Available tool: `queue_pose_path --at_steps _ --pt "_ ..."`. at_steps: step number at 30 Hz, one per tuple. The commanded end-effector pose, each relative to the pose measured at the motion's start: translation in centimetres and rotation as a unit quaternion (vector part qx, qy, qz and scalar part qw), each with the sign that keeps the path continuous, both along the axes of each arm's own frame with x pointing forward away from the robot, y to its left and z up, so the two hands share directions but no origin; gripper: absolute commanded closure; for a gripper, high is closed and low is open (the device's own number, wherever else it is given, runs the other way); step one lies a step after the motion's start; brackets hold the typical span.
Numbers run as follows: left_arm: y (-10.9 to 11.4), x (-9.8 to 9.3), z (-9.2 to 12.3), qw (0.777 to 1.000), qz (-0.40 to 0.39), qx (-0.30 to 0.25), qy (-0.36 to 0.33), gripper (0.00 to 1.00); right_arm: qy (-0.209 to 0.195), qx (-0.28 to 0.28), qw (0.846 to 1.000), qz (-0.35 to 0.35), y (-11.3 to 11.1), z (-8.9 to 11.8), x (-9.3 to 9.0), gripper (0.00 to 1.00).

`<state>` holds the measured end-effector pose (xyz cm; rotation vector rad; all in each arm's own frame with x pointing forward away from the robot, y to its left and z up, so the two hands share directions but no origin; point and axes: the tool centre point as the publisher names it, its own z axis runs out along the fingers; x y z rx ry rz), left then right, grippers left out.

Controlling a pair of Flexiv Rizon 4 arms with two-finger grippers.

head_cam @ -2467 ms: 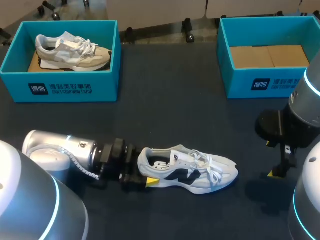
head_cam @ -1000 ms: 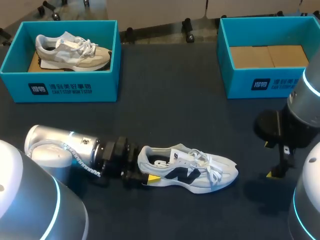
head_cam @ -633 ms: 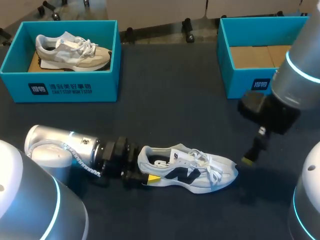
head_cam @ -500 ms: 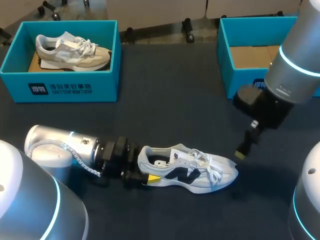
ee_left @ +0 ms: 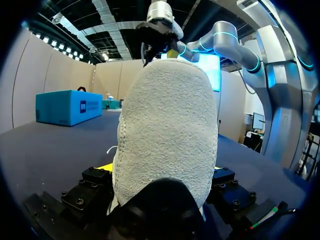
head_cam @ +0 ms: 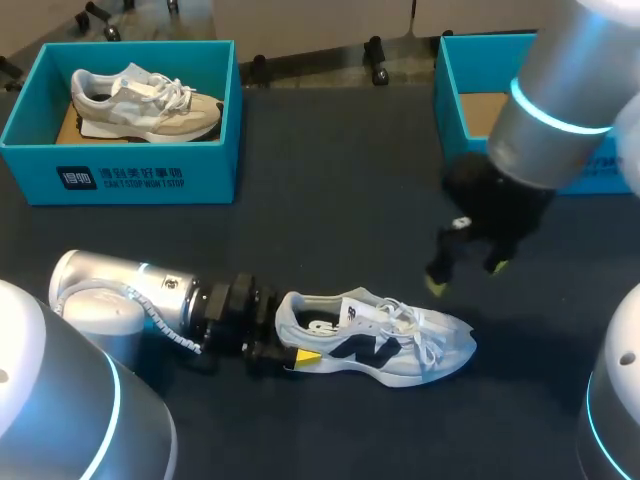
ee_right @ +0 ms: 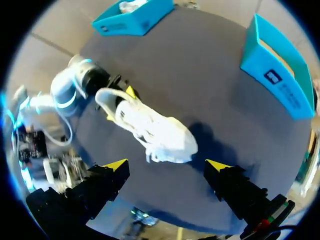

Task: Take the shoe out of the shoebox, open the shoe tongue, remove and reinsert the insole, then place the shoe into the shoebox

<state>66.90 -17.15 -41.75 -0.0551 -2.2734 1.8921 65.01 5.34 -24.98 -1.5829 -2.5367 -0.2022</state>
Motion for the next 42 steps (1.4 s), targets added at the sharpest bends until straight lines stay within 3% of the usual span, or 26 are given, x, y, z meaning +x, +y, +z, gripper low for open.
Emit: queue_pose_path --at_steps 1,6,11,15,26,30,32,42 --pt "0.0 0.2 -0.5 1.0 0.0 0.001 0.0 1.0 0.08 -0.079 0.991 -0.071 5.9 -1.0 2.7 0.0" --pt "0.0 0.2 -0.5 1.0 0.0 0.001 0.0 1.0 0.114 -0.114 0.978 -0.133 9.1 -1.1 3.4 0.0" --pt "0.0 0.2 -0.5 1.0 0.0 0.001 0.0 1.0 0.132 -0.135 0.966 -0.179 10.4 -1.5 3.1 0.0" --pt "0.0 0.2 -0.5 1.0 0.0 0.001 0.0 1.0 0.107 -0.137 0.969 -0.174 11.6 -1.5 2.1 0.0" --pt "0.0 0.2 -0.5 1.0 0.0 0.001 0.0 1.0 0.107 -0.137 0.969 -0.174 11.6 -1.5 2.1 0.0" --pt "0.0 0.2 -0.5 1.0 0.0 0.001 0.0 1.0 0.098 -0.188 0.959 -0.187 13.9 -2.3 2.4 0.0" --pt "0.0 0.2 -0.5 1.0 0.0 0.001 0.0 1.0 0.075 -0.2 0.961 -0.174 14.5 -2.7 2.2 0.0" --pt "0.0 0.2 -0.5 1.0 0.0 0.001 0.0 1.0 0.031 -0.239 0.961 -0.136 15.6 -5.0 1.5 0.0"
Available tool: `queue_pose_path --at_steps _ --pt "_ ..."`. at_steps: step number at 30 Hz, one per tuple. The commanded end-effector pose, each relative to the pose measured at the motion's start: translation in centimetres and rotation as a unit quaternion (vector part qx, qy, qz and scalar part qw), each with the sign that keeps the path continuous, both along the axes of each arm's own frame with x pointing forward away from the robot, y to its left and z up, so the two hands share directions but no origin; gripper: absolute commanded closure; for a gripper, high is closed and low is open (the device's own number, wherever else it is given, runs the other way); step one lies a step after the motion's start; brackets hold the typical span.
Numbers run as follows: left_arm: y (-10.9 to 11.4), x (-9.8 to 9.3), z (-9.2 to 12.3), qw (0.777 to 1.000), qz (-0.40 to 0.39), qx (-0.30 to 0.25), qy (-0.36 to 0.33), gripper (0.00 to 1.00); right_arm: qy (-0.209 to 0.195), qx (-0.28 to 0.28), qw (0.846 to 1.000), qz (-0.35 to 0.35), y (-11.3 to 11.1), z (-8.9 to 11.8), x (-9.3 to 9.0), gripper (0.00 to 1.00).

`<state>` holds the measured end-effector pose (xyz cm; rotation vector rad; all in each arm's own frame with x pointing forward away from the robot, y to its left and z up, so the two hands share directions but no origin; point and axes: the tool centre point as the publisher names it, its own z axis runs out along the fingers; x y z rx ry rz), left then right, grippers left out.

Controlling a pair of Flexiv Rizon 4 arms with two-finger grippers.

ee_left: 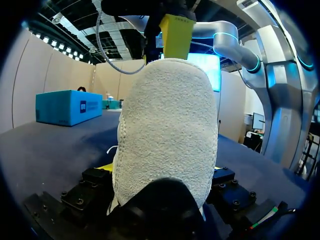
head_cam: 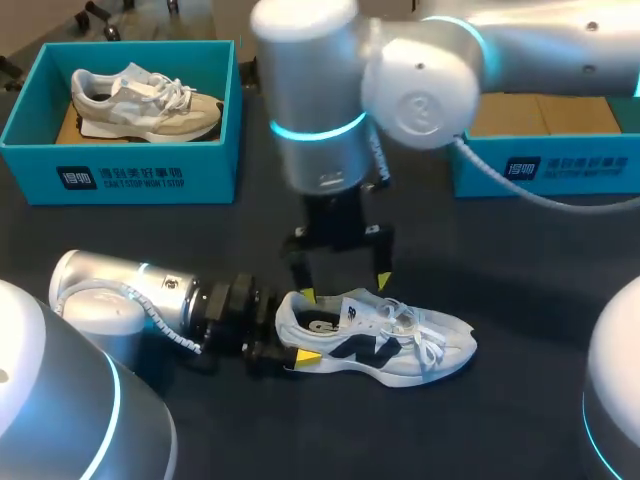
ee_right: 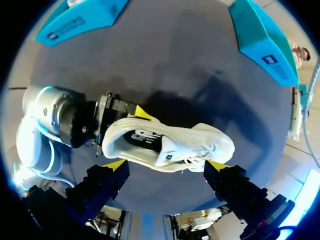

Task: Take the shoe out of the shoebox, open the shoe tongue, remove and reinsert the insole, then place the shoe into the shoebox

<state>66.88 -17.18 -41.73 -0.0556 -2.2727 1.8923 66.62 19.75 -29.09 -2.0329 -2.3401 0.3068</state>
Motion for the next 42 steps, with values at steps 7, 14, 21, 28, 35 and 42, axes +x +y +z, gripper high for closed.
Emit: queue_pose_path --at_steps 7,14,21,28,35,42 --pt "0.0 0.2 -0.5 1.0 0.0 0.001 0.0 1.0 -0.015 -0.09 0.996 0.023 1.2 -1.6 -0.4 0.0" --pt "0.0 0.2 -0.5 1.0 0.0 0.001 0.0 1.0 -0.03 -0.11 0.993 0.023 -0.2 -2.1 -0.8 0.0" --pt "0.0 0.2 -0.5 1.0 0.0 0.001 0.0 1.0 -0.045 -0.118 0.992 0.023 -1.4 -2.5 -0.9 0.0" --pt "0.0 0.2 -0.5 1.0 0.0 0.001 0.0 1.0 -0.054 -0.119 0.991 0.024 -2.4 -3.2 -0.4 0.0" --pt "0.0 0.2 -0.5 1.0 0.0 0.001 0.0 1.0 -0.056 -0.118 0.991 0.025 -3.5 -4.2 0.0 0.0" --pt "0.0 0.2 -0.5 1.0 0.0 0.001 0.0 1.0 -0.063 -0.115 0.991 0.023 -4.0 -4.9 0.1 0.0"
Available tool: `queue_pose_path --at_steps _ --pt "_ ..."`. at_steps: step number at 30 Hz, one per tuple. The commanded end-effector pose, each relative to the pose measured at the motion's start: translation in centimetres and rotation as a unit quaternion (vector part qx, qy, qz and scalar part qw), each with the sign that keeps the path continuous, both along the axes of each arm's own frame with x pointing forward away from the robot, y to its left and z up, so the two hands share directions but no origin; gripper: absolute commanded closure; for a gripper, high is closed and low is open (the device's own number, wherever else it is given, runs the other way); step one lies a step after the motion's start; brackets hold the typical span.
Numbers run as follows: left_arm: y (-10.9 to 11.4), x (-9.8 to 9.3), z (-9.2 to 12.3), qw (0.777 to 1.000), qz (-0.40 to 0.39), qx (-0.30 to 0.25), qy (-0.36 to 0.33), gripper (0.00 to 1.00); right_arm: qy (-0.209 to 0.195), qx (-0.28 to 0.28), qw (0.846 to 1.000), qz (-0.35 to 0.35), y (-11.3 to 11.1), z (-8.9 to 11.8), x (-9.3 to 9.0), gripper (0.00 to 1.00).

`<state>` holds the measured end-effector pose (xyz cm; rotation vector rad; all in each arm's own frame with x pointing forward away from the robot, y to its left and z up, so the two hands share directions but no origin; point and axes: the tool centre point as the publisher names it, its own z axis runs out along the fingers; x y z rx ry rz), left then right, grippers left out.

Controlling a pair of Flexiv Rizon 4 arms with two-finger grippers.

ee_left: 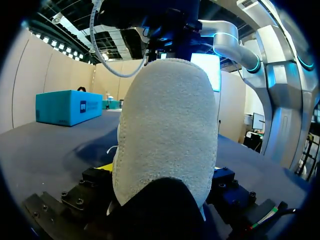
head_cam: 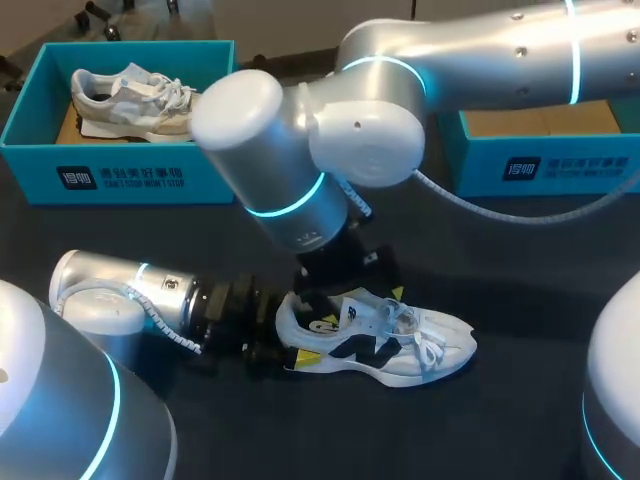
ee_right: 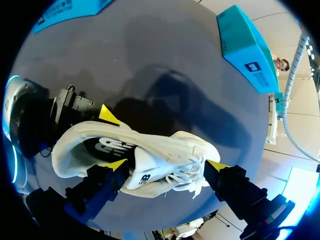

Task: Take the shoe out of the shoebox, open the shoe tongue, remove and reinsert the insole, then place the shoe into the shoebox

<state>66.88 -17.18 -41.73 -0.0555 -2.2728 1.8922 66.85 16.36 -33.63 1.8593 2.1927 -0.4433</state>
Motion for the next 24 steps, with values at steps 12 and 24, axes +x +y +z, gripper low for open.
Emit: queue_pose_path --at_steps 12,24 --pt "0.0 0.2 -0.5 1.0 0.0 0.001 0.0 1.0 -0.013 0.007 1.0 -0.026 -1.7 0.3 -1.4 0.0" --pt "0.0 0.2 -0.5 1.0 0.0 0.001 0.0 1.0 -0.022 0.024 0.998 -0.054 -3.7 1.6 -2.2 0.0"
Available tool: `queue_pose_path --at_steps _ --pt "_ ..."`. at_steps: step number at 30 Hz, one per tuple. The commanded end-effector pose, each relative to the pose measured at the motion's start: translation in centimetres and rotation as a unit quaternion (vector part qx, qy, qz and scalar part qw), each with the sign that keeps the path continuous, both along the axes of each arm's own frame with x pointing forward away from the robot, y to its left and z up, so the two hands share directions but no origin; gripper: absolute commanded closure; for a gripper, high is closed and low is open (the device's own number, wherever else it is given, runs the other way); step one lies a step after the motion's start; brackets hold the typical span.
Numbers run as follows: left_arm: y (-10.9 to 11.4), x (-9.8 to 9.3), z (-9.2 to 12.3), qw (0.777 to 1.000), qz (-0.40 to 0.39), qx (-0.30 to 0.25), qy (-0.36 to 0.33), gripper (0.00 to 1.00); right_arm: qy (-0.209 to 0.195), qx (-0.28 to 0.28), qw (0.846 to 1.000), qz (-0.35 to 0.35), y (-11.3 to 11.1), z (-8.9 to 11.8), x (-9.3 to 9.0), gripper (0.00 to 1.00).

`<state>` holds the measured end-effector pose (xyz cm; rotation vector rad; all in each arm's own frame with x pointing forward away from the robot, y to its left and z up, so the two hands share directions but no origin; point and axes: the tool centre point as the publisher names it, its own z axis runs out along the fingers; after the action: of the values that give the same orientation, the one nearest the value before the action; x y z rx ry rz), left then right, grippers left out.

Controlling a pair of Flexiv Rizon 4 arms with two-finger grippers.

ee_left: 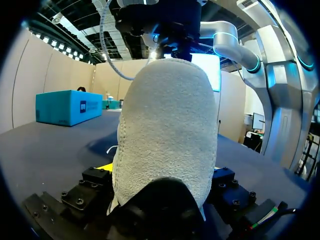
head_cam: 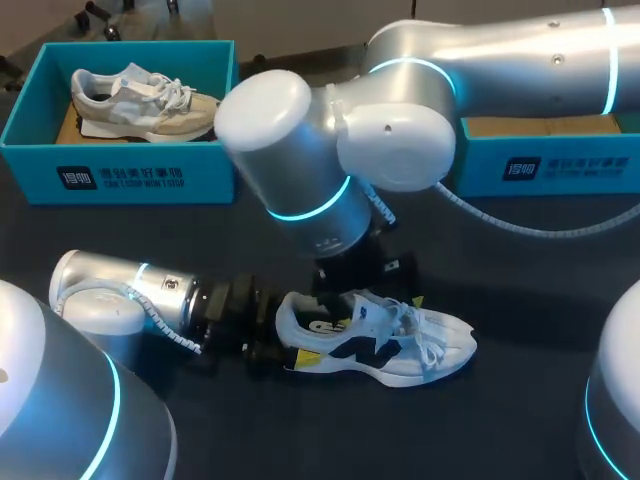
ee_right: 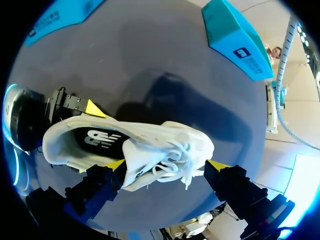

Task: Take the shoe out of the shoebox, open the shoe tongue, remove and reinsert the insole, then place the shoe into the shoebox

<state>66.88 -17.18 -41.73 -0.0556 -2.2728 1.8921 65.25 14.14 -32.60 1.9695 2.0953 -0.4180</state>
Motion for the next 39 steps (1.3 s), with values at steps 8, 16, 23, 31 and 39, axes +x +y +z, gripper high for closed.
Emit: queue_pose_path --at_steps 8,16,23,31,39 --pt "0.0 0.2 -0.5 1.0 0.0 0.001 0.0 1.0 -0.024 0.047 0.996 -0.067 -2.2 0.3 -0.7 0.0" --pt "0.0 0.2 -0.5 1.0 0.0 0.001 0.0 1.0 -0.038 0.072 0.99 -0.112 -2.9 0.4 -0.9 0.0" --pt "0.0 0.2 -0.5 1.0 0.0 0.001 0.0 1.0 -0.031 0.092 0.983 -0.154 -3.0 0.6 -1.0 0.05" --pt "0.0 0.2 -0.5 1.0 0.0 0.001 0.0 1.0 -0.024 0.118 0.976 -0.18 -2.7 0.5 -0.8 0.53" --pt "0.0 0.2 -0.5 1.0 0.0 0.001 0.0 1.0 -0.023 0.142 0.972 -0.188 -2.3 0.4 -0.6 0.63"
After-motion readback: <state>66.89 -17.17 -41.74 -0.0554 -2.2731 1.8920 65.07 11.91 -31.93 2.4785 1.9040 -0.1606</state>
